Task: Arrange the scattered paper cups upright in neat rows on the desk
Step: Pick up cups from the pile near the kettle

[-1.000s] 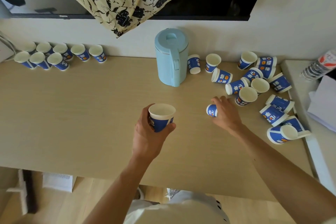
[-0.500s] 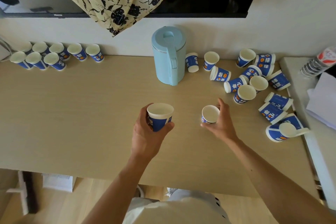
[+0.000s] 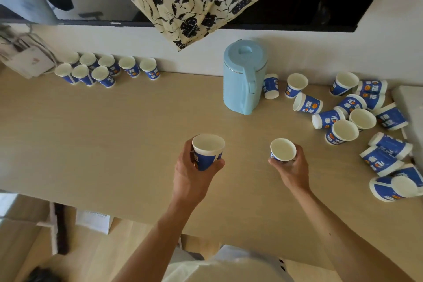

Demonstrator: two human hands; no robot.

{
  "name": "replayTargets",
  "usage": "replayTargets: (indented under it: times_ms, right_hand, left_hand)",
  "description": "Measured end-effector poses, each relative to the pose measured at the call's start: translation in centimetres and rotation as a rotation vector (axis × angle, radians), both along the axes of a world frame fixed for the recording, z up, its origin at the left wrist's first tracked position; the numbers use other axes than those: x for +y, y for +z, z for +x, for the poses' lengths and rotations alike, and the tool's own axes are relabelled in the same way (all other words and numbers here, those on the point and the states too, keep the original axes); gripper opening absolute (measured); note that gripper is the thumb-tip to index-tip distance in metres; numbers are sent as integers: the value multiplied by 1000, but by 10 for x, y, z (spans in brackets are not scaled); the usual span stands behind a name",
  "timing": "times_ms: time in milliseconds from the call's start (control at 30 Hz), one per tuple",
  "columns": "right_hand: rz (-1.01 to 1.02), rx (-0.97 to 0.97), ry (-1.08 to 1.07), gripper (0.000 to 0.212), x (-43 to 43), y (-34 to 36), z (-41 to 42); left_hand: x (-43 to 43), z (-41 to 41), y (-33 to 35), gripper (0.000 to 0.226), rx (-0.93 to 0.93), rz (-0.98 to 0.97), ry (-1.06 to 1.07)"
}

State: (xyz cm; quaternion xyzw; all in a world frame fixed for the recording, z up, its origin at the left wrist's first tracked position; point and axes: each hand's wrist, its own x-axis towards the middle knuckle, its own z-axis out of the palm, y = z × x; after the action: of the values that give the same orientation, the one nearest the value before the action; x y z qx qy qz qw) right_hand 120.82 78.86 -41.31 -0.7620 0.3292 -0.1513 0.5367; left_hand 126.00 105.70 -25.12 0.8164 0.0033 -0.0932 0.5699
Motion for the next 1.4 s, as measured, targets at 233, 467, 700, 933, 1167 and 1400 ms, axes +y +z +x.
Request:
replayTargets:
  times_ms: [233,467,700,933,1167,1400]
  right_hand:
    - [128,-96,211,59,93,47,53]
    - [218,-101,312,61,206,77,138]
    - [158,-90,356,56,293,77,233]
    - [120,-83,325,58,358,46,314]
    - [40,-128,320,53,394,16,399]
    - [-64,-151,311,47,409,-14,460]
  left_hand:
    - [79,56,7,51,-44,2,103]
    - [173,123,1,60,-59,-30,212]
    - [249,196,-34,59,-55,-34,250]
    - [294,243,-76,55,-64,-101,248]
    - [311,296,-115,57,-128,-120,205]
    - [311,343,-147,60,-188,-126,157]
